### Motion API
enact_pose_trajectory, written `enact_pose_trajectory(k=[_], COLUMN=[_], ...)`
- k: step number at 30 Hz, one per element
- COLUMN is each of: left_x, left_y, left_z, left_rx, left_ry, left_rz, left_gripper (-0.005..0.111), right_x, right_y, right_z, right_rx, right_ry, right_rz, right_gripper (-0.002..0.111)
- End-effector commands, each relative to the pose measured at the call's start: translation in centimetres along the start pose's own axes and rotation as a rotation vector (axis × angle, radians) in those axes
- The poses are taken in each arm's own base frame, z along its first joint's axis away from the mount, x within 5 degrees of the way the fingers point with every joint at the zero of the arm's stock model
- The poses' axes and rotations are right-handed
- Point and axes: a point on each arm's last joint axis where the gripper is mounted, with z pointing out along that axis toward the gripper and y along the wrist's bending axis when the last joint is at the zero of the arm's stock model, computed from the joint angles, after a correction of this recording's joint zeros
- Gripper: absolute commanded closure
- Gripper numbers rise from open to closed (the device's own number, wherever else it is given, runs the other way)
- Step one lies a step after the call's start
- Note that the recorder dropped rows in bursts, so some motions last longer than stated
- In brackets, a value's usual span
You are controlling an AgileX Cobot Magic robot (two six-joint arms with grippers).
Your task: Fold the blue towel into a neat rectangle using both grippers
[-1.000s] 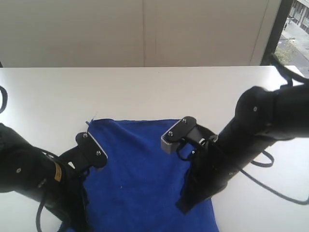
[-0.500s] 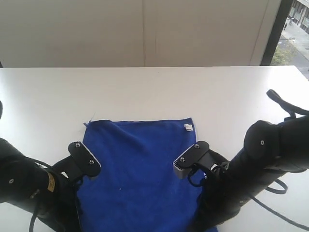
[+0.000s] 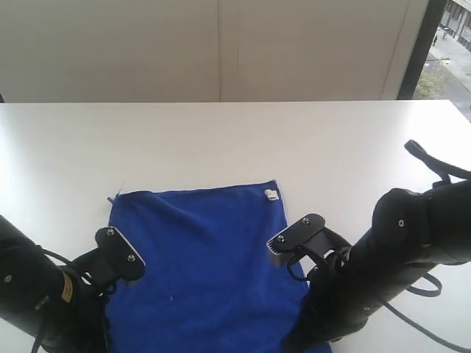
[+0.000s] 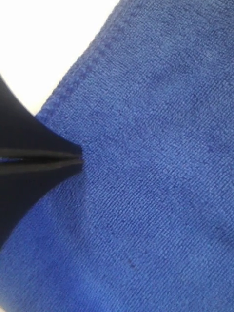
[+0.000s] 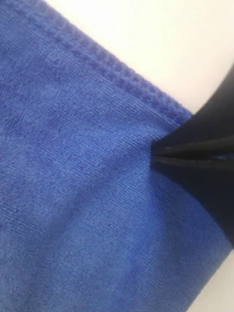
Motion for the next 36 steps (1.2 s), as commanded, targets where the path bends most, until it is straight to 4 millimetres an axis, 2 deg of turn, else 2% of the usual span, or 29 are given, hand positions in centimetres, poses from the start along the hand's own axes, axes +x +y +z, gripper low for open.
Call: enact_pose_trajectory(k=[1,7,12,15,17,20,24,29,33,36], left_x=[0.2,-2.2,-4.4,-5.5,-5.9,-5.8,-6.0,-6.7,-6.8,-6.6], left_y=[-0.1,0.3,1.0,2.8,4.7,6.9,8.2,8.6,8.8,8.8], left_z=[-0.1,-2.6,-4.8,-5.1,-5.0,-4.3,-2.7,-0.7,0.8,2.0], left_rx=[-0.005,-0.037,-0.096,-0.133,-0.152,-0.167,-0.184,-0.174,-0.169,-0.164], left_ry=[-0.038,-0.203,-0.337,-0.41,-0.424,-0.414,-0.434,-0.474,-0.471,-0.433], left_rz=[0.003,0.025,0.078,0.004,-0.108,-0.244,-0.297,-0.36,-0.373,-0.365], left_gripper=[0.107,0.107,0.107,0.107,0.107,0.107,0.107,0.107,0.107,0.107], right_x=[0.1,-1.4,-3.6,-5.5,-7.0,-9.9,-13.8,-17.7,-19.5,-20.0], right_y=[0.0,0.7,0.8,0.5,-0.2,-2.0,-4.9,-7.0,-7.5,-8.1], right_z=[-0.9,-4.6,-7.5,-8.0,-8.0,-7.9,-6.4,-2.1,1.3,3.3], right_rx=[0.022,0.033,0.058,0.075,0.091,0.118,0.123,0.057,-0.041,-0.05], right_ry=[-0.003,-0.132,-0.263,-0.324,-0.354,-0.396,-0.412,-0.326,-0.254,-0.227], right_rz=[-0.057,-0.092,-0.08,-0.052,-0.043,-0.014,0.045,0.022,0.01,0.004], right_gripper=[0.108,0.108,0.108,0.108,0.108,0.108,0.108,0.108,0.108,0.108])
